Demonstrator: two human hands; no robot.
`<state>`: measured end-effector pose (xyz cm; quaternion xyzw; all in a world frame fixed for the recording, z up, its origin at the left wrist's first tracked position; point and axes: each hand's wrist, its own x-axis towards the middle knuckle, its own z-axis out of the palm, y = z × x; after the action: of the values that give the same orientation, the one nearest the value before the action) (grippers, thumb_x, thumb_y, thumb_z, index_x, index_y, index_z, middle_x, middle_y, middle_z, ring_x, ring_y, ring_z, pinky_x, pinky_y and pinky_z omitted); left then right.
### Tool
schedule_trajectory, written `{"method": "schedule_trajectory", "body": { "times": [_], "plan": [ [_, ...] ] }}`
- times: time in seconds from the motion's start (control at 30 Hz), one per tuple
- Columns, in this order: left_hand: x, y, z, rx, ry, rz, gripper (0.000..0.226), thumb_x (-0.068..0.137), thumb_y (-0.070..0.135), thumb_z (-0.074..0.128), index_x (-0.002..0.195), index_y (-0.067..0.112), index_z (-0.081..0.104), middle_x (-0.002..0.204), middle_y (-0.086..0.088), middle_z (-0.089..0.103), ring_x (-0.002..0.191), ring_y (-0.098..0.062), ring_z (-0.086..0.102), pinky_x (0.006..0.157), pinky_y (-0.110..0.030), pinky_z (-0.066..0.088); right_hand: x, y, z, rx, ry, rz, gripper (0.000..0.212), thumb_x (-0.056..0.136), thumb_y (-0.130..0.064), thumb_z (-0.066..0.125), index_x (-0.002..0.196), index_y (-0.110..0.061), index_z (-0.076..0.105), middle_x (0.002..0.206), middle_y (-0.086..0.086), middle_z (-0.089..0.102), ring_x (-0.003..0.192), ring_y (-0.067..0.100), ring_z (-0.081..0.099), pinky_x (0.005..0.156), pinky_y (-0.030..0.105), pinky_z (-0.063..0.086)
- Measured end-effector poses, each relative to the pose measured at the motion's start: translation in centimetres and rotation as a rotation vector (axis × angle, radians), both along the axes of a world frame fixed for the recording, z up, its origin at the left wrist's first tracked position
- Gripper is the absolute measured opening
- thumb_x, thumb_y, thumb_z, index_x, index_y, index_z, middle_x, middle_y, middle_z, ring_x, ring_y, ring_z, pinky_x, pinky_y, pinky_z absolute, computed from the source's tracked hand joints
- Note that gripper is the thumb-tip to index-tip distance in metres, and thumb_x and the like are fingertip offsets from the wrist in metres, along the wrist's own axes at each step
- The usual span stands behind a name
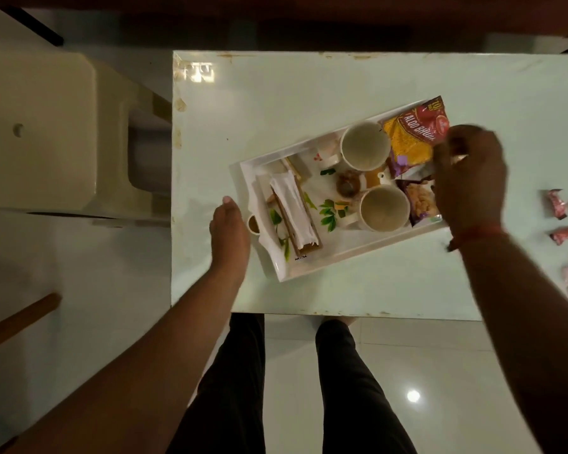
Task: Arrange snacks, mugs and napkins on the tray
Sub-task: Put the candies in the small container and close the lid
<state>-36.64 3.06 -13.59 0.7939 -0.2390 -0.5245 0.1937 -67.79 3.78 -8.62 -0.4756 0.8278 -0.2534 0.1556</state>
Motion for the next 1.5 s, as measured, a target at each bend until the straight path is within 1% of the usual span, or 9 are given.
{"method": "schedule_trajectory", "body": {
  "times": [0.1, 0.27, 0.43, 0.63, 0.73, 0.8, 1.03, 1.3, 1.5],
  "plan": [
    [0.3, -0.9, -0.4, 0.174, 0.191, 0.073, 0.049, 0.098, 0.063, 0.024, 0.114, 0.031, 0.058, 0.112, 0.001, 0.066, 0.102, -0.018, 0.062, 0.089, -0.043, 0.051, -7.7, -2.9, -1.8, 0.371, 0.03, -0.056, 0.06, 0.1, -0.05, 0.041, 0.123, 0.002, 0.057, 0.125, 0.027, 0.057, 0.114, 0.042, 0.056, 0.098, 0.044, 0.042],
    [-0.1, -1.3, -0.7, 0.236, 0.273, 0.016, 0.051, 0.092, 0.072, 0.028, 0.098, 0.036, 0.064, 0.094, -0.002, 0.071, 0.091, -0.024, 0.068, 0.074, -0.044, 0.058, -10.8, -5.5, -3.8, 0.733, -0.553, -0.13, 0.071, 0.093, -0.072, 0.03, 0.121, -0.014, 0.059, 0.124, 0.015, 0.061, 0.103, 0.027, 0.061, 0.088, 0.041, 0.048],
    [-0.7, -2.1, -1.0, 0.229, 0.221, -0.013, 0.054, 0.091, 0.074, 0.024, 0.108, 0.037, 0.061, 0.096, -0.001, 0.069, 0.09, -0.024, 0.067, 0.078, -0.044, 0.055, -10.3, -4.9, -5.0, 0.708, -0.53, -0.11, 0.072, 0.081, -0.085, 0.031, 0.092, -0.023, 0.065, 0.112, 0.015, 0.069, 0.102, 0.032, 0.066, 0.098, 0.052, 0.049],
    [-1.8, -6.1, 0.5, 0.18, 0.142, -0.047, 0.046, 0.091, 0.073, 0.026, 0.095, 0.039, 0.057, 0.091, 0.006, 0.066, 0.085, -0.017, 0.062, 0.074, -0.038, 0.05, -10.8, -3.2, -5.4, 0.673, -0.606, -0.167, 0.071, 0.081, -0.085, 0.032, 0.094, -0.024, 0.067, 0.104, 0.011, 0.069, 0.098, 0.029, 0.066, 0.095, 0.051, 0.051],
    [-2.8, -7.8, 1.0, 0.188, 0.134, -0.114, 0.048, 0.092, 0.073, 0.023, 0.088, 0.039, 0.056, 0.088, 0.004, 0.066, 0.083, -0.016, 0.064, 0.06, -0.034, 0.048, -11.2, -2.0, -5.4, 0.659, -0.635, -0.218, 0.067, 0.085, -0.081, 0.032, 0.092, -0.024, 0.066, 0.096, 0.007, 0.068, 0.092, 0.025, 0.065, 0.089, 0.046, 0.052],
    [-3.4, -8.5, 1.2, 0.198, 0.123, -0.152, 0.049, 0.091, 0.073, 0.022, 0.096, 0.038, 0.056, 0.088, 0.002, 0.066, 0.084, -0.017, 0.064, 0.058, -0.034, 0.047, -11.5, -1.4, -5.2, 0.652, -0.66, -0.243, 0.065, 0.086, -0.08, 0.031, 0.092, -0.025, 0.066, 0.094, 0.006, 0.067, 0.09, 0.024, 0.064, 0.086, 0.044, 0.051],
    [-5.5, -9.9, 0.8, 0.225, 0.123, -0.213, 0.073, 0.088, 0.078, 0.023, 0.136, 0.03, 0.051, 0.126, -0.008, 0.063, 0.107, -0.029, 0.061, 0.097, -0.052, 0.049, -12.8, 0.2, -4.7, 0.639, -0.65, -0.294, 0.065, 0.088, -0.078, 0.029, 0.092, -0.024, 0.065, 0.092, 0.006, 0.068, 0.086, 0.022, 0.064, 0.073, 0.037, 0.049],
    [-6.1, -9.7, 0.6, 0.253, 0.109, -0.221, 0.077, 0.085, 0.08, 0.022, 0.139, 0.03, 0.048, 0.13, -0.007, 0.062, 0.114, -0.03, 0.06, 0.099, -0.054, 0.047, -13.3, 0.4, -4.9, 0.625, -0.647, -0.273, 0.084, 0.087, -0.08, 0.028, 0.121, -0.012, 0.063, 0.112, 0.016, 0.067, 0.106, 0.033, 0.063, 0.098, 0.052, 0.049],
    [-6.6, -9.7, 0.3, 0.245, 0.114, -0.225, 0.075, 0.086, 0.079, 0.024, 0.138, 0.032, 0.049, 0.126, -0.006, 0.063, 0.109, -0.029, 0.062, 0.092, -0.051, 0.051, -13.5, 0.6, -4.6, 0.616, -0.631, -0.266, 0.073, 0.086, -0.081, 0.029, 0.1, -0.019, 0.067, 0.11, 0.018, 0.069, 0.105, 0.035, 0.065, 0.096, 0.051, 0.05]
  ]
}}
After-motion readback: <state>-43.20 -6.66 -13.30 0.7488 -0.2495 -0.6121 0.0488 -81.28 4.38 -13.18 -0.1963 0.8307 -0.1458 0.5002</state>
